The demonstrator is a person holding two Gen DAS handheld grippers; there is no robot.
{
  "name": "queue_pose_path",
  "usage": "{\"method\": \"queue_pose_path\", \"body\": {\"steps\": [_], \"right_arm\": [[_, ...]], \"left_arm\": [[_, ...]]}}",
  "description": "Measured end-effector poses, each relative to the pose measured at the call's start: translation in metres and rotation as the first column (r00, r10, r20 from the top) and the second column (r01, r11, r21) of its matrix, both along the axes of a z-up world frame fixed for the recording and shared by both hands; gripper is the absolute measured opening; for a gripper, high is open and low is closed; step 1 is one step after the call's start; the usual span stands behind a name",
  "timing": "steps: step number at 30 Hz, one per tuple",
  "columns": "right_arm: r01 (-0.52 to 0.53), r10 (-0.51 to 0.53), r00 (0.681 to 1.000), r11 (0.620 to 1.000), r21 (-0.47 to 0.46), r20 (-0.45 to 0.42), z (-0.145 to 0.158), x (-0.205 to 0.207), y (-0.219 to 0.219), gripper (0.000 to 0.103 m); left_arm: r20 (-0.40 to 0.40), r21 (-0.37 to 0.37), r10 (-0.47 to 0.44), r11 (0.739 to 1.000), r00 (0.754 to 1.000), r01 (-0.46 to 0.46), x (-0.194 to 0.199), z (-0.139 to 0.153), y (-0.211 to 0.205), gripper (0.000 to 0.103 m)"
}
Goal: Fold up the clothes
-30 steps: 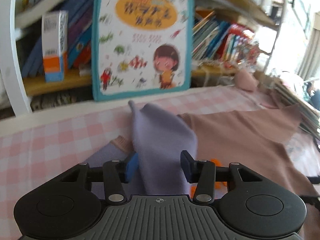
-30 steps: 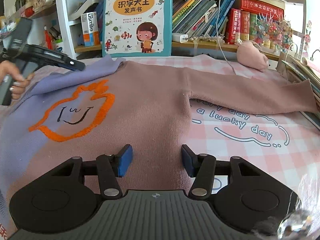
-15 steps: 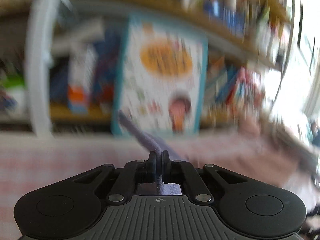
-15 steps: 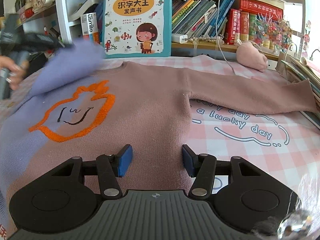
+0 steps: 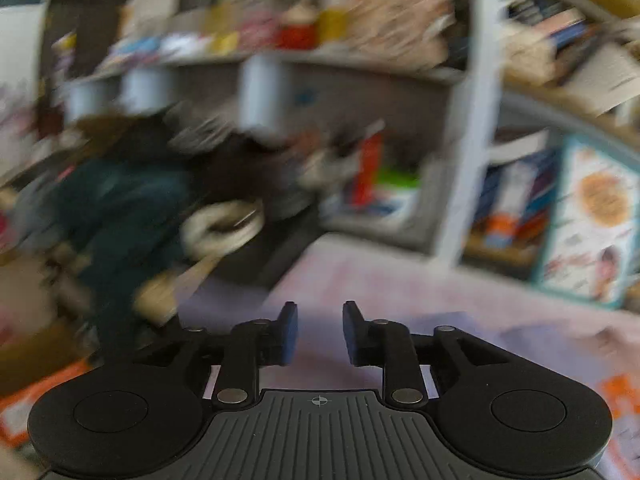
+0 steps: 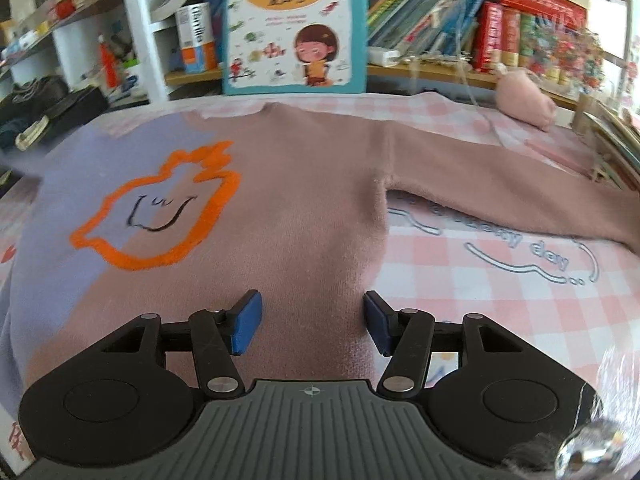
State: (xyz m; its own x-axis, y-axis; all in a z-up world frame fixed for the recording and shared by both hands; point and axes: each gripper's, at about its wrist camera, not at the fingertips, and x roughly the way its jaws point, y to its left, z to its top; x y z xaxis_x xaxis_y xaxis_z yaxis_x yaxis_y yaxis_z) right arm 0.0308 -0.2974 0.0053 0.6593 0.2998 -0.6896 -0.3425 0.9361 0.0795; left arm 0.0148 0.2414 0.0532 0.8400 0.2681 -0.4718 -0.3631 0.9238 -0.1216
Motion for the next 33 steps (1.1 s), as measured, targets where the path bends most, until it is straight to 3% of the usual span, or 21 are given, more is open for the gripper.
{"method": "queue_pose_path", "body": {"steps": [3,5,9,12,16,21,28,33], "right_arm": [[0.013,-0.013,1.000,1.000,0.013,-0.010,0.001,-0.001,0.000,0.053],[0.031,-0.030,0.999,0.999,0.038,-0.022,0.002,-0.001,-0.003,0.053],[0.065,-0.061,0.997,0.993,0.103,-0.043,0.003,-0.010,-0.015,0.051],[0.087,-0.082,0.996,0.988,0.124,-0.042,0.004,-0.022,-0.021,0.045],[0.109,-0.103,0.994,0.983,0.151,-0.043,0.003,-0.036,-0.028,0.041],[0.124,-0.117,0.992,0.976,0.181,-0.045,0.003,-0.055,-0.035,0.041],[0.135,-0.134,0.991,0.965,0.224,-0.021,0.000,-0.083,-0.042,0.036],[0.126,-0.139,0.989,0.968,0.216,0.043,-0.006,-0.104,-0.039,0.034]], "left_arm": [[0.008,-0.116,-0.071,0.991,0.997,0.071,-0.023,-0.013,-0.002,0.041],[0.000,-0.195,-0.158,0.969,0.987,0.155,-0.033,-0.021,-0.010,0.054],[0.000,-0.333,-0.346,0.884,0.938,0.326,-0.039,-0.035,-0.040,0.058],[0.003,-0.384,-0.432,0.832,0.902,0.400,-0.042,-0.042,-0.063,0.061],[-0.035,-0.366,-0.489,0.818,0.872,0.444,-0.046,-0.051,-0.088,0.061],[-0.048,-0.390,-0.544,0.782,0.838,0.485,-0.057,-0.061,-0.110,0.062],[-0.072,-0.353,-0.618,0.750,0.783,0.560,-0.076,-0.055,-0.146,0.067],[-0.102,-0.283,-0.627,0.763,0.773,0.581,-0.097,-0.053,-0.173,0.067]]}}
